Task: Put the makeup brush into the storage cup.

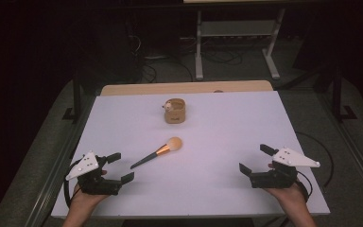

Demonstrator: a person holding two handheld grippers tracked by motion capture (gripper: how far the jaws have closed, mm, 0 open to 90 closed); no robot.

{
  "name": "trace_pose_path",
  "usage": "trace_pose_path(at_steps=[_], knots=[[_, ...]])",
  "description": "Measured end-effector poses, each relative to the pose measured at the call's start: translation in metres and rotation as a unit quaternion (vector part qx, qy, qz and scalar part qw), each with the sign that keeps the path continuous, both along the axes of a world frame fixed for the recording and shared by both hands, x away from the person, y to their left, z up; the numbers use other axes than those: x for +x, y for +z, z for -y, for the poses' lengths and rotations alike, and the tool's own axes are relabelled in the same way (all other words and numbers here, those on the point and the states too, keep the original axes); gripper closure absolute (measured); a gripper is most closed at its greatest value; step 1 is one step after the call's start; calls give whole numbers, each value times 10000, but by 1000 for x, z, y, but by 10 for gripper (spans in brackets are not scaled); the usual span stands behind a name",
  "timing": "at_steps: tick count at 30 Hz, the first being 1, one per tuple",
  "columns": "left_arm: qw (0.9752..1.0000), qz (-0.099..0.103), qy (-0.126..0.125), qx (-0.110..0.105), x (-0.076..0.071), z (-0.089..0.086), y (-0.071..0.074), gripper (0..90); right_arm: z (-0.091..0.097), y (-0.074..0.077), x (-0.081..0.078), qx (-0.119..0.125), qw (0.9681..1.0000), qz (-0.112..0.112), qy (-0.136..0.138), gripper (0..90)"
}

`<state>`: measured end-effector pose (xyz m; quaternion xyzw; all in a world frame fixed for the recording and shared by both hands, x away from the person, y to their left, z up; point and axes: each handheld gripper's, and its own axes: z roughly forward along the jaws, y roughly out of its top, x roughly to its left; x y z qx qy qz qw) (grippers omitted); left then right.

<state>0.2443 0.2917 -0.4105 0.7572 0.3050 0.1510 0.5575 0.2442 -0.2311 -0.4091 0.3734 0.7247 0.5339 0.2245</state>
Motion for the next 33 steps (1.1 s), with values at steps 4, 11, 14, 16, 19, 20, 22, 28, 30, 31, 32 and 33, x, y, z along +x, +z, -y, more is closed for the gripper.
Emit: trace_pose_path(at_steps=[4,11,14,16,19,20,22,28,30,31,32,33], knots=[[10000,-17,12,18,-1,0,0,100,-1,0,0,10,10000,4,23,0],[10000,5,-7,11,0,0,1,100,-2,1,0,30,10000,29,35,0],[10000,-4,-17,-9,1,0,2,100,-2,2,0,28,10000,66,63,0],[10000,-5,-19,-16,3,0,3,100,-3,3,0,51,9999,64,78,0],[10000,15,-43,-49,5,1,5,100,-4,3,0,7,9999,28,131,0],[10000,11,-38,-74,6,2,5,100,-4,3,0,-12,9999,50,135,0],[10000,17,-57,-44,7,2,5,100,-4,3,1,-11,9999,32,164,0],[9999,38,-79,-67,9,4,7,100,-6,3,1,-3,9998,17,177,0],[9999,44,-85,-105,11,4,8,100,-7,3,1,-29,9998,28,216,0],[9999,45,-92,-81,11,4,9,100,-7,3,0,-2,9998,-19,202,0],[9999,45,-92,-81,11,4,9,100,-7,3,0,6,9998,-31,194,0],[9999,52,-88,-75,12,4,10,100,-7,3,0,6,9998,-31,194,0]])
